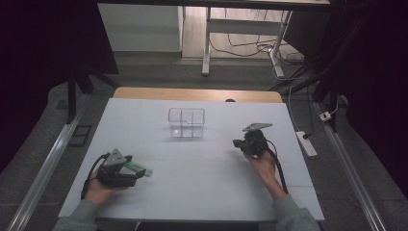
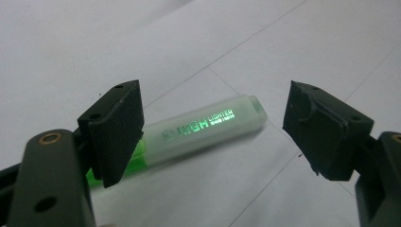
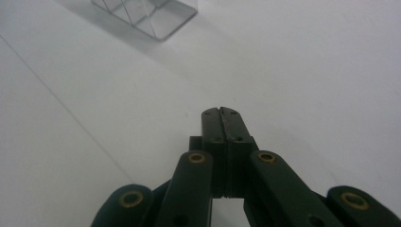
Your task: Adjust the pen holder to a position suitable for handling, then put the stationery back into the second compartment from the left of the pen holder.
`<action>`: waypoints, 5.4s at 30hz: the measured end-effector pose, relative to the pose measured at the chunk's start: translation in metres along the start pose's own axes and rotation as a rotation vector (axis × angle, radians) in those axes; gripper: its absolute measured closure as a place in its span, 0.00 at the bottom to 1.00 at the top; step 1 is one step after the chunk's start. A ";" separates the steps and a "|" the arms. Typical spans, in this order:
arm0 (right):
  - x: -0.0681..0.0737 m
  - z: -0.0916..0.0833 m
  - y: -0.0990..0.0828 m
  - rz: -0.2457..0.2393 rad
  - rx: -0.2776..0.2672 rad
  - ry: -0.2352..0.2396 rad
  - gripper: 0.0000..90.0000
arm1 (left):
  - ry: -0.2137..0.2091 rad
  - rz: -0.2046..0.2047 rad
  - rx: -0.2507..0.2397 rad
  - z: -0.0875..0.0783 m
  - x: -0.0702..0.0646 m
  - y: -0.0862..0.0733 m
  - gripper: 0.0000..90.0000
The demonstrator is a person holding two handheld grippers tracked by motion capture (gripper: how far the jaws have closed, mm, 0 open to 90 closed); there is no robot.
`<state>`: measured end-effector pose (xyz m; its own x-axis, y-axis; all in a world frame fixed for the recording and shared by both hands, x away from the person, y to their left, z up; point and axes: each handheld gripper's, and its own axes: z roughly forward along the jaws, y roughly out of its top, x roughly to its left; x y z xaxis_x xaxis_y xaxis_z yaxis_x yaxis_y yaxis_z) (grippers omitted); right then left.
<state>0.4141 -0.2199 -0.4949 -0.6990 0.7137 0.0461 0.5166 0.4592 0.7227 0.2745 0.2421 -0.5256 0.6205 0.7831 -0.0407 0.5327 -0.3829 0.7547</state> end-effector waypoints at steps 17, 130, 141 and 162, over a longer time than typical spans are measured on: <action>-0.005 -0.055 -0.058 0.032 -0.055 -0.001 0.52 | 0.006 -0.009 0.000 -0.001 0.003 -0.002 0.23; 0.000 -0.061 -0.075 -0.006 -0.033 0.055 0.39 | -0.389 0.697 0.523 0.034 0.067 0.049 0.74; -0.001 -0.063 -0.074 -0.005 -0.042 0.050 0.39 | -0.343 0.627 0.394 0.018 0.058 0.053 0.74; 0.000 -0.068 -0.072 -0.009 -0.071 0.043 0.39 | -0.244 0.518 0.293 0.015 0.018 0.067 0.74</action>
<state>0.3430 -0.2885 -0.5001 -0.7250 0.6853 0.0681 0.4749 0.4258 0.7702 0.3298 0.2236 -0.4858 0.9342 0.3403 0.1073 0.2428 -0.8266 0.5078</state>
